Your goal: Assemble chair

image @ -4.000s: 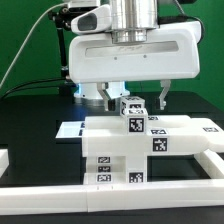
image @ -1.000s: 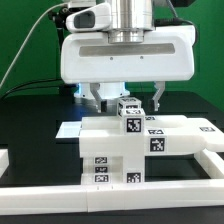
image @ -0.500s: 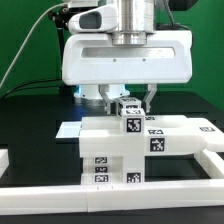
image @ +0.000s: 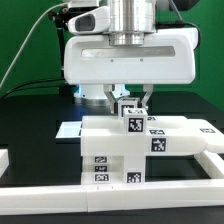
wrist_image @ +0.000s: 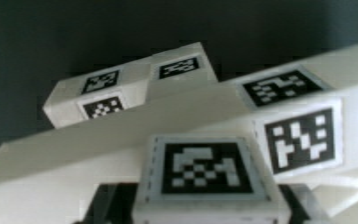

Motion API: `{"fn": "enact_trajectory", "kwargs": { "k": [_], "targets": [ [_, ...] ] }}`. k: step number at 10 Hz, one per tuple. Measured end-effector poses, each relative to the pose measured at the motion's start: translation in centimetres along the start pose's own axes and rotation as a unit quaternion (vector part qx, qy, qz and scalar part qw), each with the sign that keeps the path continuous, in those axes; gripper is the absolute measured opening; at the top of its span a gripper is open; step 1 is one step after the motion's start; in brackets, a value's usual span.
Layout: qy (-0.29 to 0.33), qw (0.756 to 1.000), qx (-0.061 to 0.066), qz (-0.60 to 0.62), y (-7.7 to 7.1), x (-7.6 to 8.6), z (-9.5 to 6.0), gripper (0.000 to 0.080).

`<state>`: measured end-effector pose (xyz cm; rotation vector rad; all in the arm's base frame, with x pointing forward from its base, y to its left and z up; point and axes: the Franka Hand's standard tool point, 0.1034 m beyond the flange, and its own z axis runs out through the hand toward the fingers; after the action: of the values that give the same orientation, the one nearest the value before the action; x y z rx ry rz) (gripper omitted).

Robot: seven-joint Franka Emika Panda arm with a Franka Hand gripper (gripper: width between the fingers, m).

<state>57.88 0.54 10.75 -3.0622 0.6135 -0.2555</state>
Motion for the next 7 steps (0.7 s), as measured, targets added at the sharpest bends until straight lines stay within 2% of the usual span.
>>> {"fn": "enact_trajectory", "kwargs": {
  "k": [2, 5, 6, 7],
  "targets": [
    [-0.005, 0.994, 0.01, 0.109, 0.13, -0.01, -0.04, 0.0266],
    [-0.011, 0.974, 0.012, 0.228, 0.08, -0.13, -0.08, 0.0268],
    [-0.019, 0.954, 0.012, 0.298, 0.03, -0.21, -0.1, 0.0268],
    [-0.021, 0.949, 0.012, 0.315, -0.03, -0.18, -0.13, 0.0268]
  ]
}}
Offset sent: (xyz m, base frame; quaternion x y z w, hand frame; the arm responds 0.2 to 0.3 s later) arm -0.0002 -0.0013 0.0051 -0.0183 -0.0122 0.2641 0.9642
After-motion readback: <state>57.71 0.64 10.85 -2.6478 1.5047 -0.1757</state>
